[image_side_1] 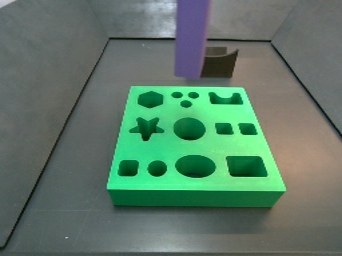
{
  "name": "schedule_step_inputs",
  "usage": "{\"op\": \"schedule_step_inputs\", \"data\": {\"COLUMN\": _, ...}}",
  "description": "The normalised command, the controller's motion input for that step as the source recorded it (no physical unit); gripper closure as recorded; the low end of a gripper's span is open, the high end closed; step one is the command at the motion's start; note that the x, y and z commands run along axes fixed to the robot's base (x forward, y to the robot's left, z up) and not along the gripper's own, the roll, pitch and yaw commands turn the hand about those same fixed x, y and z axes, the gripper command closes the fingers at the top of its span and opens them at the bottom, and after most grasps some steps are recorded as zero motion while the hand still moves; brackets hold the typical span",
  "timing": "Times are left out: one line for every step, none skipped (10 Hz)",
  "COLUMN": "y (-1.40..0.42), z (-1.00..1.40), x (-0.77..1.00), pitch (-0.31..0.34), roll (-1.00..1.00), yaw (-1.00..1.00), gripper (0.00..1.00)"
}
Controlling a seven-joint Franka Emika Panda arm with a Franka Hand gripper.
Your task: Insert the arch object.
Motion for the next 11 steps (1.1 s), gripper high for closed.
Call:
{"op": "schedule_step_inputs", "data": {"y": 0.04, "z": -0.21, "x": 0.33, "pitch": -0.013, "roll": 0.13, "yaw": -0.88, "gripper": 1.0}}
{"op": "schedule_step_inputs", "data": {"y": 0.04, "z": -0.21, "x": 0.32, "pitch": -0.01, "roll": 0.13, "yaw": -0.88, "gripper": 1.0}}
{"op": "schedule_step_inputs", "data": {"y": 0.04, "z": -0.21, "x": 0.31, "pitch": -0.01, "roll": 0.13, "yaw": -0.89, "gripper": 1.0}}
{"op": "schedule_step_inputs", "data": {"y": 0.05, "z": -0.2, "x": 0.31, "pitch": -0.016, "roll": 0.12, "yaw": -0.89, "gripper": 1.0}}
{"op": "schedule_step_inputs", "data": {"y": 0.06, "z": -0.19, "x": 0.31, "pitch": -0.019, "roll": 0.1, "yaw": -0.89, "gripper": 1.0}}
{"op": "schedule_step_inputs", "data": {"y": 0.06, "z": -0.18, "x": 0.3, "pitch": -0.019, "roll": 0.1, "yaw": -0.89, "gripper": 1.0}}
{"op": "schedule_step_inputs", "data": {"y": 0.07, "z": -0.15, "x": 0.22, "pitch": -0.026, "roll": 0.07, "yaw": -0.94, "gripper": 1.0}}
{"op": "schedule_step_inputs", "data": {"y": 0.04, "z": 0.0, "x": 0.11, "pitch": -0.004, "roll": 0.0, "yaw": -1.0, "gripper": 1.0}}
{"op": "schedule_step_inputs", "data": {"y": 0.0, "z": 0.0, "x": 0.07, "pitch": 0.0, "roll": 0.0, "yaw": -1.0, "gripper": 1.0}}
{"op": "schedule_step_inputs", "data": {"y": 0.0, "z": 0.0, "x": 0.07, "pitch": 0.0, "roll": 0.0, "yaw": -1.0, "gripper": 1.0}}
{"op": "schedule_step_inputs", "data": {"y": 0.0, "z": 0.0, "x": 0.06, "pitch": 0.0, "roll": 0.0, "yaw": -1.0, "gripper": 1.0}}
